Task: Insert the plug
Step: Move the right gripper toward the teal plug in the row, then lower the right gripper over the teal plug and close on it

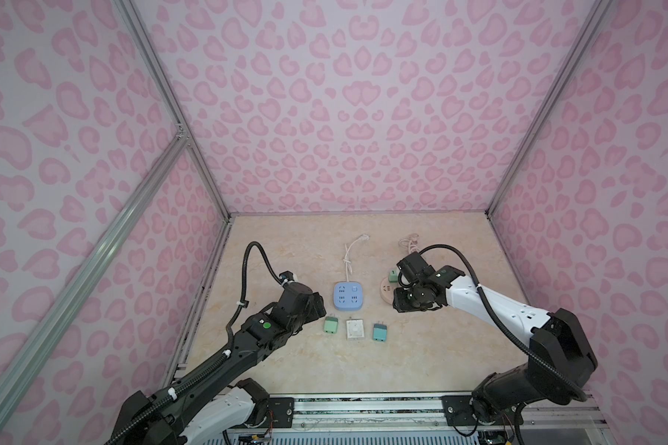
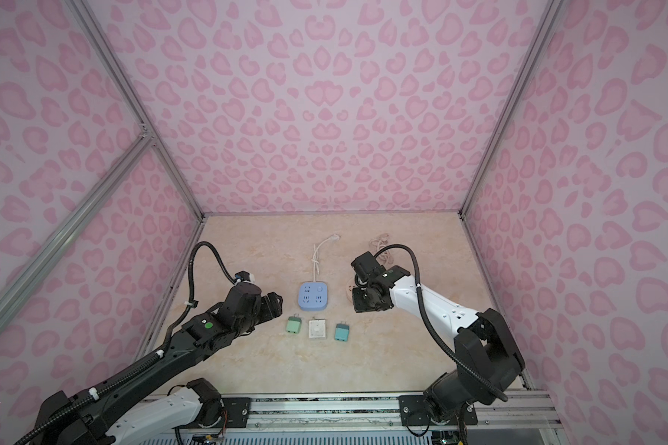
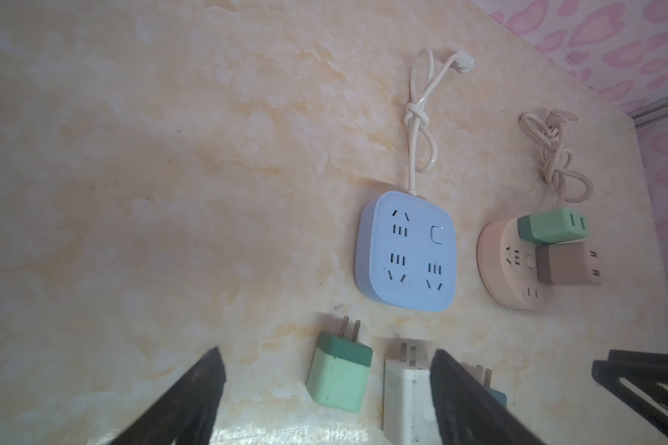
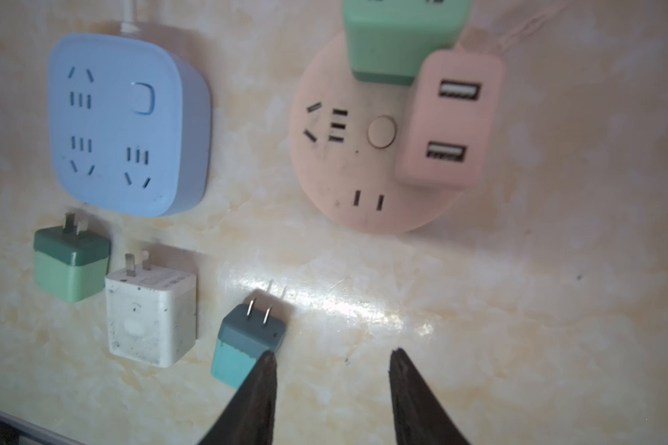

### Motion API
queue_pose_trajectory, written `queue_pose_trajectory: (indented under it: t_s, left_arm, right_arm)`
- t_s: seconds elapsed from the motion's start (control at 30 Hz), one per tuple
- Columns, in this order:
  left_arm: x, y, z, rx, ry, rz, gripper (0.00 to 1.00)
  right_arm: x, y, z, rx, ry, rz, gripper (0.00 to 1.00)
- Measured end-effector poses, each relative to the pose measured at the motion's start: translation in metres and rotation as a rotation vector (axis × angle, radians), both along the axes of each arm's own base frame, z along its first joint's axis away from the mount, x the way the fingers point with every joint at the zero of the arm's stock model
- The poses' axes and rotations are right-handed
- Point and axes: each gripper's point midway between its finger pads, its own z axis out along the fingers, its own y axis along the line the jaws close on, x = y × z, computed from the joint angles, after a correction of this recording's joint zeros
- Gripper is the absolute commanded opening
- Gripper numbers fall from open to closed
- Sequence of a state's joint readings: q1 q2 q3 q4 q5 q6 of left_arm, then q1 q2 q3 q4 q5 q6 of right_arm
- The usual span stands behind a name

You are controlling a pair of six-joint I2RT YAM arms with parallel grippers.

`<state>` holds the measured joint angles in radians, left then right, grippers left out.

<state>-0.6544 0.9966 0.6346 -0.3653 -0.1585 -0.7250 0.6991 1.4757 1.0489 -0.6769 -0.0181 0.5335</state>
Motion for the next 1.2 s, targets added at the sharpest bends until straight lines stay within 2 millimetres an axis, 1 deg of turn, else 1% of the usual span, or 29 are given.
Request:
queue_pose_trajectory:
  t_s: [0.07,0.13,0.3,0.4,0.47,0.57,0.8,1.07,1.2]
  left_arm:
    - [0.001,-0.002,0.000,-0.006,-0.002,-0.003,0.86]
    - [0.002,-0.004,0.001,-0.014,-0.004,-0.008,0.86]
    - [0.001,-0.007,-0.003,-0.017,0.013,-0.019,0.86]
    - [0.002,-0.009,-0.002,-0.025,0.016,-0.019,0.85]
    - [0.002,-0.011,-0.002,-0.028,0.020,-0.023,0.85]
    - [0.002,-0.012,-0.004,-0.030,0.029,-0.029,0.85]
    - [0.004,-0.015,-0.004,-0.043,0.026,-0.029,0.85]
    - [0.003,-0.018,-0.008,-0.044,0.043,-0.039,0.85]
    - [0.003,-0.018,-0.008,-0.045,0.044,-0.041,0.85]
  right_arm:
    - [-0.010,0.007,0.008,-0.005,-0.052,0.030,0.47]
    - [-0.017,0.011,0.011,0.000,-0.079,0.037,0.47]
    - [-0.018,0.009,0.007,-0.011,-0.089,-0.005,0.49]
    - [-0.018,0.016,0.006,0.000,-0.093,0.002,0.53]
    - [-0.019,0.020,0.004,0.002,-0.091,0.005,0.58]
    - [-0.024,0.028,-0.002,-0.003,-0.081,0.032,0.61]
    - [-0.028,0.045,-0.012,-0.035,-0.063,0.076,0.59]
    - [-0.036,0.045,-0.037,-0.102,-0.004,0.079,0.61]
    - [-0.044,0.051,-0.047,-0.113,0.030,0.102,0.62]
